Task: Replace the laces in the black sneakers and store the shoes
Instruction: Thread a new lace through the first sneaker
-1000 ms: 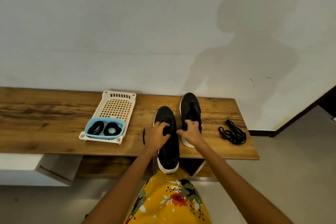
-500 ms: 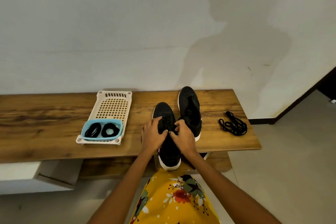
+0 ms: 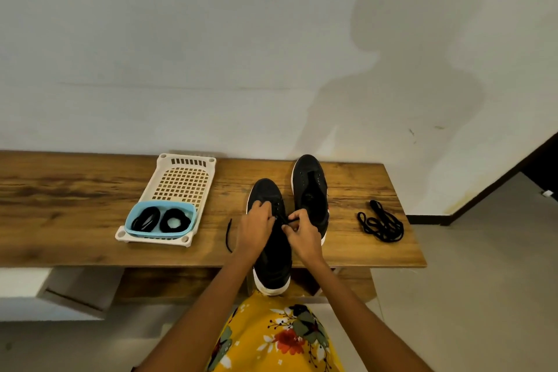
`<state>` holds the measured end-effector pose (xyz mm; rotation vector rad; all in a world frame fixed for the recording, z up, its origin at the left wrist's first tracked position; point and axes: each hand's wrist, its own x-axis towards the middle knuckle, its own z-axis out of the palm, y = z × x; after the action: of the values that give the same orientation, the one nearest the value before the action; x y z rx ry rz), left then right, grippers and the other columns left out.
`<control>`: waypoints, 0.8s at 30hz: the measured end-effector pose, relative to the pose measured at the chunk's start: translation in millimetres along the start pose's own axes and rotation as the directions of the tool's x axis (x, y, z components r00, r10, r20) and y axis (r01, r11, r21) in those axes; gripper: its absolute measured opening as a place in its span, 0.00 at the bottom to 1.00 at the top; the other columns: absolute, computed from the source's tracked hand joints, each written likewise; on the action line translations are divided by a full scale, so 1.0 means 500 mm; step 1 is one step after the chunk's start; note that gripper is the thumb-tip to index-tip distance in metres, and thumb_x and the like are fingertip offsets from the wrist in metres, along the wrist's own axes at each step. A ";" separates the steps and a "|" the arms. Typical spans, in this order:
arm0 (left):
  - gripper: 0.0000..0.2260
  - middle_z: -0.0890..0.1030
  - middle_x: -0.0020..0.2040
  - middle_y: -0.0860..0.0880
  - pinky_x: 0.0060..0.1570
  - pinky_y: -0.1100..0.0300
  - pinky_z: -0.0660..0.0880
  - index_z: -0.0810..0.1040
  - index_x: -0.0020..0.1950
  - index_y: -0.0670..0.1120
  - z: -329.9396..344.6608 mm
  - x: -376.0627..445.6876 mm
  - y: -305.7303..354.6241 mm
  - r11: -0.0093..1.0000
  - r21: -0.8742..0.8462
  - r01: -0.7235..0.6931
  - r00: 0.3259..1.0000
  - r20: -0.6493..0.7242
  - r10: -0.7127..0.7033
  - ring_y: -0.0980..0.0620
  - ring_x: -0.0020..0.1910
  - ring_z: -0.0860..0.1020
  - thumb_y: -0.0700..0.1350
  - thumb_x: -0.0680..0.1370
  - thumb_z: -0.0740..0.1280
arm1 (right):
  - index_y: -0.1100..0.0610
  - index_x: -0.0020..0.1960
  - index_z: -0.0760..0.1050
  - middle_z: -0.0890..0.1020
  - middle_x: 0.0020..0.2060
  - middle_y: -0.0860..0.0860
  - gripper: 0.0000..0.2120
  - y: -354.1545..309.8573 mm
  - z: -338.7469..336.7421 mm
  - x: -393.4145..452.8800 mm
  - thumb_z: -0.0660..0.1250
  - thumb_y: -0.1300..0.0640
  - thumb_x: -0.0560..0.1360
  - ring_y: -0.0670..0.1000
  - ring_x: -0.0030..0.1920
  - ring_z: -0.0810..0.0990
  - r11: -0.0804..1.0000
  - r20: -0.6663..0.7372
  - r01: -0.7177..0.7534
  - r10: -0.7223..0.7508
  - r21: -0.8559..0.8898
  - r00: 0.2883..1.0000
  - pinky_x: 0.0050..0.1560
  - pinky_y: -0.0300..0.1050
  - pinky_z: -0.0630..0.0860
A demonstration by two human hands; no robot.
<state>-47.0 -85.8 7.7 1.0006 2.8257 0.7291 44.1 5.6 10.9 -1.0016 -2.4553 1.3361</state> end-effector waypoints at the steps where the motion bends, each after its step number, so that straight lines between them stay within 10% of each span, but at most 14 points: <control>1: 0.04 0.75 0.43 0.49 0.35 0.61 0.72 0.72 0.45 0.47 -0.001 0.007 0.001 0.989 -0.100 0.110 0.993 -0.039 -0.115 0.51 0.37 0.76 0.46 0.79 0.62 | 0.55 0.57 0.69 0.78 0.43 0.46 0.10 0.000 -0.001 -0.001 0.66 0.57 0.77 0.48 0.44 0.79 0.998 0.004 0.036 -0.036 -0.052 0.999 0.42 0.39 0.69; 4: 0.12 0.78 0.40 0.45 0.45 0.49 0.78 0.72 0.41 0.47 -0.004 0.024 -0.022 0.553 -0.659 0.509 0.789 0.102 -0.606 0.44 0.41 0.80 0.50 0.81 0.57 | 0.53 0.61 0.69 0.80 0.49 0.50 0.13 -0.002 -0.003 0.000 0.64 0.58 0.77 0.50 0.49 0.81 0.974 0.032 0.139 -0.135 -0.177 0.990 0.44 0.40 0.73; 5: 0.14 0.78 0.42 0.45 0.47 0.46 0.78 0.72 0.44 0.45 -0.004 0.023 -0.030 0.292 -0.784 0.547 0.700 0.237 -0.674 0.42 0.43 0.80 0.53 0.81 0.56 | 0.52 0.64 0.68 0.79 0.51 0.50 0.15 -0.005 -0.003 0.000 0.63 0.58 0.78 0.50 0.50 0.80 0.959 0.050 0.175 -0.168 -0.224 0.985 0.45 0.41 0.74; 7: 0.18 0.77 0.45 0.46 0.44 0.48 0.77 0.71 0.51 0.44 -0.010 0.018 -0.035 0.102 -0.827 0.553 0.649 0.351 -0.674 0.45 0.42 0.79 0.59 0.80 0.55 | 0.49 0.68 0.67 0.75 0.55 0.50 0.18 -0.014 0.002 0.001 0.61 0.58 0.78 0.50 0.48 0.79 0.903 0.111 0.259 -0.234 -0.343 0.966 0.42 0.40 0.75; 15: 0.12 0.81 0.43 0.50 0.40 0.62 0.69 0.80 0.43 0.46 -0.042 0.007 0.003 0.160 -0.906 0.393 0.817 0.264 -0.512 0.55 0.42 0.76 0.45 0.80 0.59 | 0.53 0.48 0.82 0.77 0.48 0.50 0.10 -0.100 -0.018 0.061 0.65 0.49 0.75 0.48 0.52 0.73 0.765 0.208 0.389 -0.329 -0.514 0.921 0.41 0.44 0.75; 19: 0.10 0.82 0.50 0.51 0.54 0.57 0.74 0.80 0.52 0.51 -0.021 -0.010 -0.026 0.343 -0.851 0.397 0.900 0.288 -0.327 0.53 0.53 0.78 0.47 0.81 0.58 | 0.57 0.36 0.77 0.77 0.31 0.50 0.11 -0.211 -0.059 0.075 0.64 0.57 0.76 0.48 0.34 0.74 0.986 0.264 0.164 -0.155 -0.015 0.952 0.39 0.43 0.72; 24: 0.10 0.82 0.44 0.48 0.45 0.56 0.75 0.82 0.45 0.47 0.003 -0.014 -0.037 0.768 -0.598 0.228 0.973 0.157 -0.167 0.54 0.43 0.79 0.53 0.75 0.68 | 0.59 0.45 0.75 0.81 0.37 0.53 0.11 -0.326 -0.092 0.099 0.57 0.58 0.81 0.51 0.38 0.79 0.855 0.508 -0.252 -0.015 0.453 0.861 0.45 0.43 0.77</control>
<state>-52.0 -101.8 -2.7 0.5874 2.2818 1.3972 -50.9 7.6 159.5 -0.7494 -2.1350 2.3814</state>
